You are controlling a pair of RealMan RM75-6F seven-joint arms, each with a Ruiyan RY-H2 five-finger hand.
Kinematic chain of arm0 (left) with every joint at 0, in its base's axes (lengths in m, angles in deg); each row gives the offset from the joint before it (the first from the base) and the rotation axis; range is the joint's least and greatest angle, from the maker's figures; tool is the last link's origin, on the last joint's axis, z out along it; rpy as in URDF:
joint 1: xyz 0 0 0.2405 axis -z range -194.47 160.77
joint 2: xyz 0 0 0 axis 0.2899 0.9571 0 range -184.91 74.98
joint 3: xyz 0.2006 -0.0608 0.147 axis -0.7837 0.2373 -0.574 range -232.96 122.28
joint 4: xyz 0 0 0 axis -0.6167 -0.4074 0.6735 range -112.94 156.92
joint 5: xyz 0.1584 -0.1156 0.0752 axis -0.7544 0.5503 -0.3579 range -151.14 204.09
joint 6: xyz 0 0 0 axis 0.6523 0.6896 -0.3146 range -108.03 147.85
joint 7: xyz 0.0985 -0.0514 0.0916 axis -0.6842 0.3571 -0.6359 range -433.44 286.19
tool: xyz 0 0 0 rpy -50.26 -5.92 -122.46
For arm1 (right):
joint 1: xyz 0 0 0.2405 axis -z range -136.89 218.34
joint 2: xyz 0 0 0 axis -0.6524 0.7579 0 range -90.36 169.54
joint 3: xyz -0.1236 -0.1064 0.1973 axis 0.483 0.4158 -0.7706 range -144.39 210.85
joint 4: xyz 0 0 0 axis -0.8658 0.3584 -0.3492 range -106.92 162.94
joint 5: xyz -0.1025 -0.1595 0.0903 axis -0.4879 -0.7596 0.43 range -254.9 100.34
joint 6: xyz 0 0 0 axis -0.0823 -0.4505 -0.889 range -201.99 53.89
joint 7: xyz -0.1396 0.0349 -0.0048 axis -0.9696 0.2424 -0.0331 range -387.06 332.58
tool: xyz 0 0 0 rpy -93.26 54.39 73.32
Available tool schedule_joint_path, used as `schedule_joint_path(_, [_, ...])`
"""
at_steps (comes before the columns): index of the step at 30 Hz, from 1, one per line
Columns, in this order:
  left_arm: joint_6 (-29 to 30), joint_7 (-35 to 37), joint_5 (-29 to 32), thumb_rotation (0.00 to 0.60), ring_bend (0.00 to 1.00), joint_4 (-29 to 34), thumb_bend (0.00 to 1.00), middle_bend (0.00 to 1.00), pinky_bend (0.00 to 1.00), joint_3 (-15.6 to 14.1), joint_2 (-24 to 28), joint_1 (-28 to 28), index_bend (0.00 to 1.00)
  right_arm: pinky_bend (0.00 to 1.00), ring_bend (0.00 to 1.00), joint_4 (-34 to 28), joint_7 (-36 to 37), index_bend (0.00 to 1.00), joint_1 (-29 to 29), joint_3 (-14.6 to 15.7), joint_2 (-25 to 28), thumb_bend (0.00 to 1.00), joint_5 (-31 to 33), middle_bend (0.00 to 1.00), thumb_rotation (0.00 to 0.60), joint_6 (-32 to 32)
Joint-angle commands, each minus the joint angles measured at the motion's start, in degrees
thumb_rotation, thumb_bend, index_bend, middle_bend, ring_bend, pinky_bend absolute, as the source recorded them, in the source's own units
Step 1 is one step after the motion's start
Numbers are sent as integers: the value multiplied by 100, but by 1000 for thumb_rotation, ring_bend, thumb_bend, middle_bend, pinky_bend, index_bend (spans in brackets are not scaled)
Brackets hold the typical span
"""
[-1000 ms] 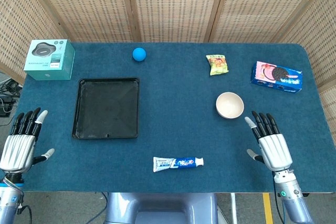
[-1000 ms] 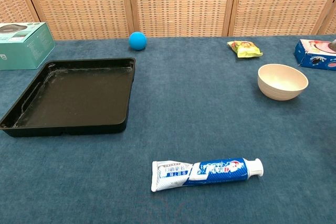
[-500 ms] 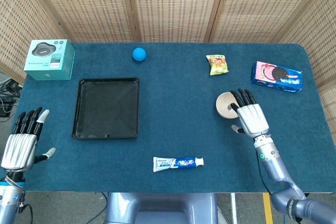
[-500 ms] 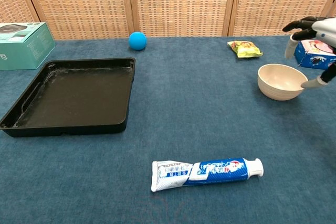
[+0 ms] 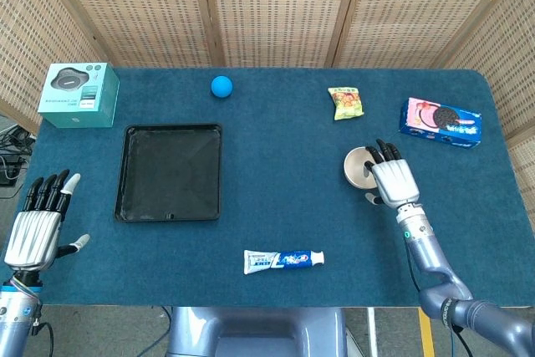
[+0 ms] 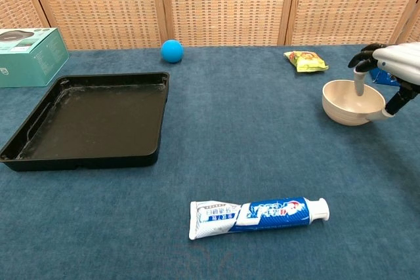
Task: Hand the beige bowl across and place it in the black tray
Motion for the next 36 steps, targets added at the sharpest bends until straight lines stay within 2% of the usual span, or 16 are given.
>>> schedule_joint_path(1, [-18, -9, 3, 600, 0, -8, 0, 0, 0, -4, -7, 10, 0, 169, 41, 173, 83, 534, -59, 30, -101, 344, 64, 250, 600, -89])
schedule_joint_path(15, [-59, -134, 17, 600, 0, -70, 0, 0, 0, -9, -86, 60, 0, 179, 57, 1014, 312, 572, -292, 132, -459, 378, 103, 285, 600, -337])
schedule_joint_path(20, [-55, -176, 15, 600, 0, -108, 0, 0, 0, -9, -125, 70, 0, 185, 67, 1223, 373, 595, -333, 185, -564, 535, 81, 307, 600, -359])
schedule_joint_path(24, [-55, -177, 10, 600, 0, -113, 0, 0, 0, -9, -137, 80, 0, 185, 72, 1351, 452, 603, -343, 218, -639, 609, 87, 314, 600, -373])
schedule_joint_path(26, [-54, -177, 6, 600, 0, -116, 0, 0, 0, -12, -138, 82, 0, 186, 74, 1410, 482, 607, -347, 228, -667, 619, 88, 317, 600, -365])
schedule_joint_path(32, [-55, -167, 0, 600, 0, -117, 0, 0, 0, -21, -137, 86, 0, 200, 102, 1503, 626, 736, -348, 281, -725, 610, 5, 391, 600, -270])
schedule_joint_path(36, [-47, -156, -4, 600, 0, -118, 0, 0, 0, -24, -137, 85, 0, 207, 107, 1542, 686, 749, -359, 301, -749, 606, -40, 401, 600, -220])
